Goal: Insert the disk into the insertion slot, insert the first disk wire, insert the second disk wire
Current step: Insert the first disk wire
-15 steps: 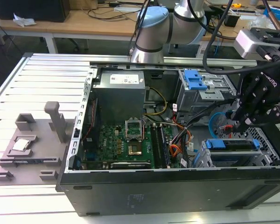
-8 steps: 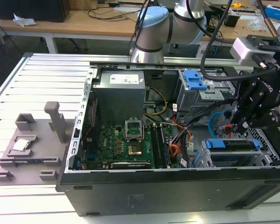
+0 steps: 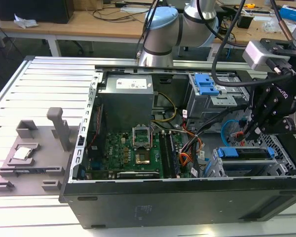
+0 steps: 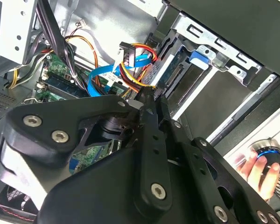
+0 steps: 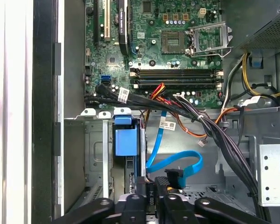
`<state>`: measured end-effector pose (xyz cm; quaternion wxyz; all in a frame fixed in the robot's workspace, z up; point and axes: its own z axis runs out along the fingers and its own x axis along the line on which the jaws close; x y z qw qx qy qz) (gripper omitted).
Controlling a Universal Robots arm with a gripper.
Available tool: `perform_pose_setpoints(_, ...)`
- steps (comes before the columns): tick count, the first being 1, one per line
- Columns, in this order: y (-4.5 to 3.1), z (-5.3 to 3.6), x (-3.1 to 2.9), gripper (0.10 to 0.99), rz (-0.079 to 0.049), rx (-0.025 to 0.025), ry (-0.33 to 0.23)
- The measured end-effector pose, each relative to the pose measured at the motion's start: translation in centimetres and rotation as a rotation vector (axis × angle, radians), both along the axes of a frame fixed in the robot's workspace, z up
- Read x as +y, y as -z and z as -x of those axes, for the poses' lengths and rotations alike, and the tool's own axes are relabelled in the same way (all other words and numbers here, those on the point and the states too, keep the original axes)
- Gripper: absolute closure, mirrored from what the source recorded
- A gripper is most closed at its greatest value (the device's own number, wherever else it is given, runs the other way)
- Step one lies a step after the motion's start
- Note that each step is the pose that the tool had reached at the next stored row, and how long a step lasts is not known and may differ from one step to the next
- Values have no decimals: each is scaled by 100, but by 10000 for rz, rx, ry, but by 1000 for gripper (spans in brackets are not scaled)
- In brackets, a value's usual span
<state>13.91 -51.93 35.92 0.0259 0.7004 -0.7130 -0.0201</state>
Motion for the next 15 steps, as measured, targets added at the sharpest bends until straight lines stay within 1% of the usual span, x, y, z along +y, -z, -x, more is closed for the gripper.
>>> perform_pose_setpoints(9, 0, 0, 0, 922, 12, 0, 0)
perform_pose_setpoints(13, 0, -72, 0, 922, 12, 0, -1)
perform_pose_setpoints(15, 0, -76, -4, 922, 12, 1, 1)
